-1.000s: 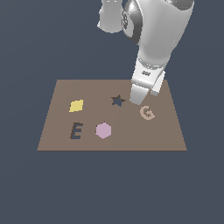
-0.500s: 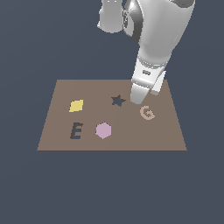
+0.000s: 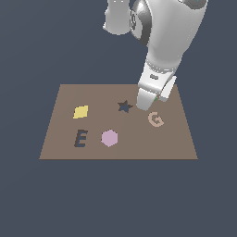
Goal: Insert a designated object into the corresponding slot on a board.
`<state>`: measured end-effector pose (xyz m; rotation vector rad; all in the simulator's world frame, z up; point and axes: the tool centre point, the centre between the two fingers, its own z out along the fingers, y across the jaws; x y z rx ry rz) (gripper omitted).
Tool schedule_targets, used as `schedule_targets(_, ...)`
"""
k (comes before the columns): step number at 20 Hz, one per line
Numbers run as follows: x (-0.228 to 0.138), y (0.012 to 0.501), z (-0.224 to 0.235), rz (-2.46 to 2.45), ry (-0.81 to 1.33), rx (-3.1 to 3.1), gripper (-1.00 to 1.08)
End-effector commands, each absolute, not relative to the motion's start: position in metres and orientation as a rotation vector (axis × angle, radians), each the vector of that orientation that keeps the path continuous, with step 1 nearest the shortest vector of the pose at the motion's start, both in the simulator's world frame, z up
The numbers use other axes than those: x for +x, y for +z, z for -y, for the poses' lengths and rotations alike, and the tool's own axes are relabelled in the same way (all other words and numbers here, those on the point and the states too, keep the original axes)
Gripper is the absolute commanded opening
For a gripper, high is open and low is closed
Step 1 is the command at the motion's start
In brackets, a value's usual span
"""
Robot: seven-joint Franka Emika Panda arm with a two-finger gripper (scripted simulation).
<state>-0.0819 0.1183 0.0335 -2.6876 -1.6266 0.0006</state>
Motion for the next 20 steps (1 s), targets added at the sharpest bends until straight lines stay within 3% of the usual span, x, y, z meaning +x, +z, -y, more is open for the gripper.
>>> schedule_targets(1, -0.080, 0.034, -0.119, 1.579, 0.000, -2.716, -1.00)
schedule_targets(20, -0.050, 0.036, -0.118, 0.685, 0.000, -3.065, -1.00)
